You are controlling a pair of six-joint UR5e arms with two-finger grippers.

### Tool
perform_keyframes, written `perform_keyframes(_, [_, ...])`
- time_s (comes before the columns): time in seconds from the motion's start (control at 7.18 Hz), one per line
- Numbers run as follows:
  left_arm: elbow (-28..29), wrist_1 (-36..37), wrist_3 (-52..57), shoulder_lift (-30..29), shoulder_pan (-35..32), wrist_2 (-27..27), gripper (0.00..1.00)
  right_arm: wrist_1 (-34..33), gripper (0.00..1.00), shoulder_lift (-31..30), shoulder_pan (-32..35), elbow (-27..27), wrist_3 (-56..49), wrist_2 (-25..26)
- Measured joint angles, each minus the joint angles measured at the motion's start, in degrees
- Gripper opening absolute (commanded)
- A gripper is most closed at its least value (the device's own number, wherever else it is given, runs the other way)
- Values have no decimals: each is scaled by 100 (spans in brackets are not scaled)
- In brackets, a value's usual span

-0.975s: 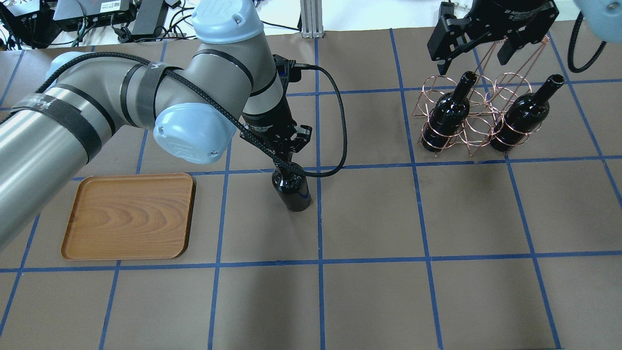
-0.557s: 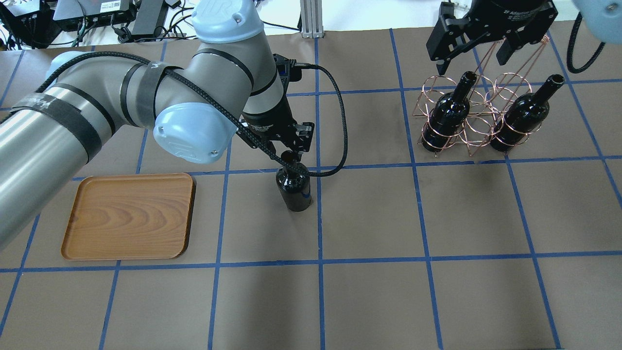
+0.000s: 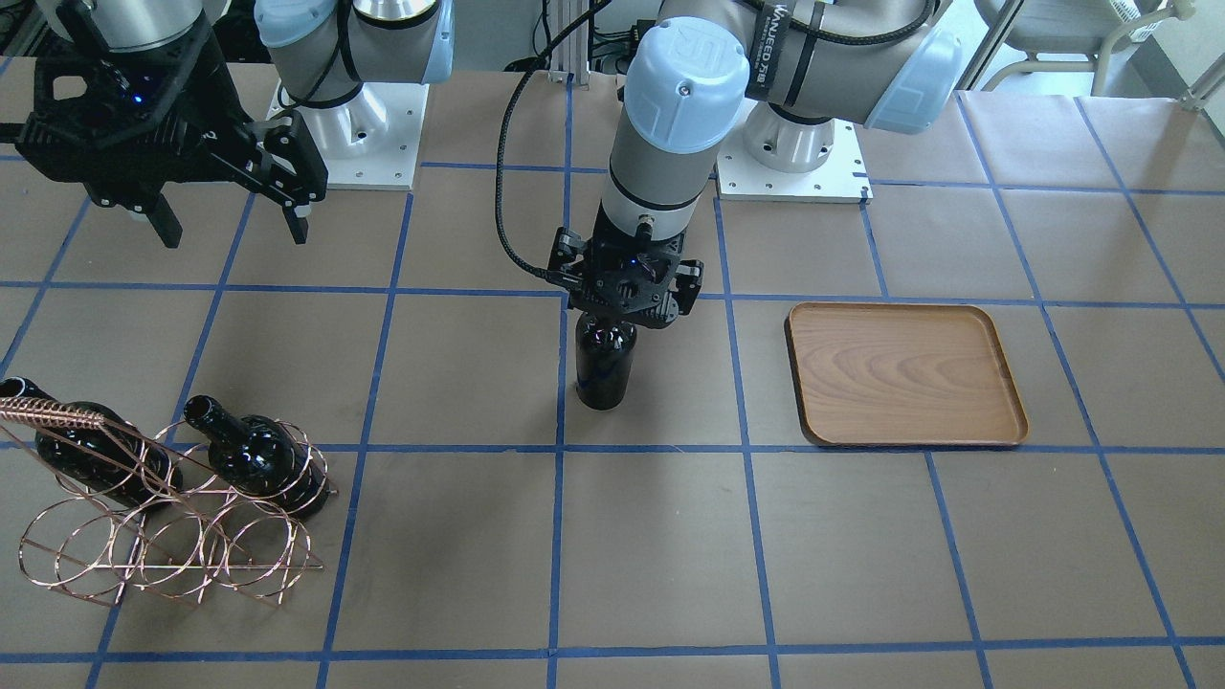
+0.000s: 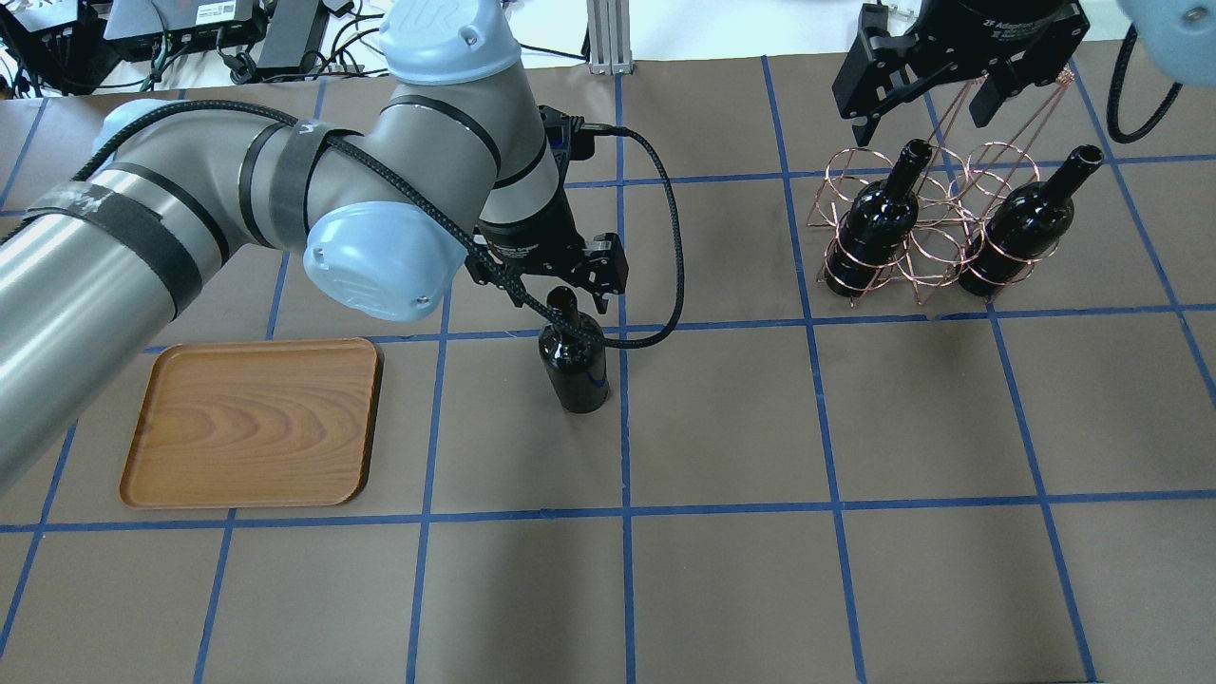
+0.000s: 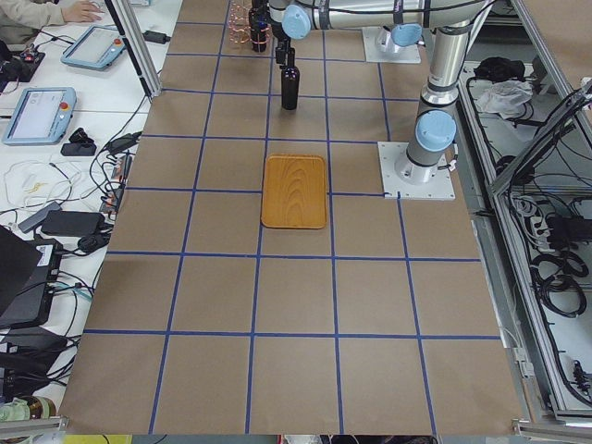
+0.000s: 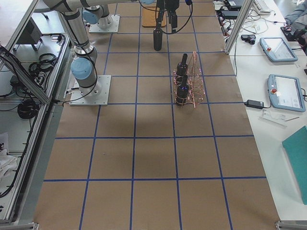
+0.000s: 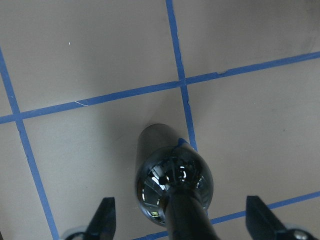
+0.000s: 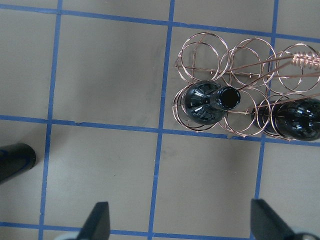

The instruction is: Take wine from basket and place on tray

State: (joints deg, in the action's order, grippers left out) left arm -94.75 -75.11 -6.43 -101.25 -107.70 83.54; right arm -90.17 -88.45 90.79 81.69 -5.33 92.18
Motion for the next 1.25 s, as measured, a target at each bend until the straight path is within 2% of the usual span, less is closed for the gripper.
perform_keyframes(0.14, [-10, -7, -7, 0, -48, 7, 63, 1, 100, -3, 3, -1, 15, -4])
perform_keyframes(0.42, [-16, -10, 0, 0, -74, 15, 48, 8, 100, -5, 7, -3, 30, -6])
perform_keyframes(0.7, [-17, -46, 7, 0, -76, 17, 51, 5, 100, -6, 9, -2, 34, -7])
perform_keyframes(0.84, [-17, -105, 4, 0, -76, 20, 56, -11, 100, -20, 8, -3, 25, -5])
perform_keyframes(0.97, [-17, -145, 3, 0, -76, 21, 65, -48, 100, -40, 7, 3, 18, -1])
perform_keyframes(1.25, [-17, -175, 2, 0, -82, 20, 55, -96, 100, -60, 14, 79, -1, 2])
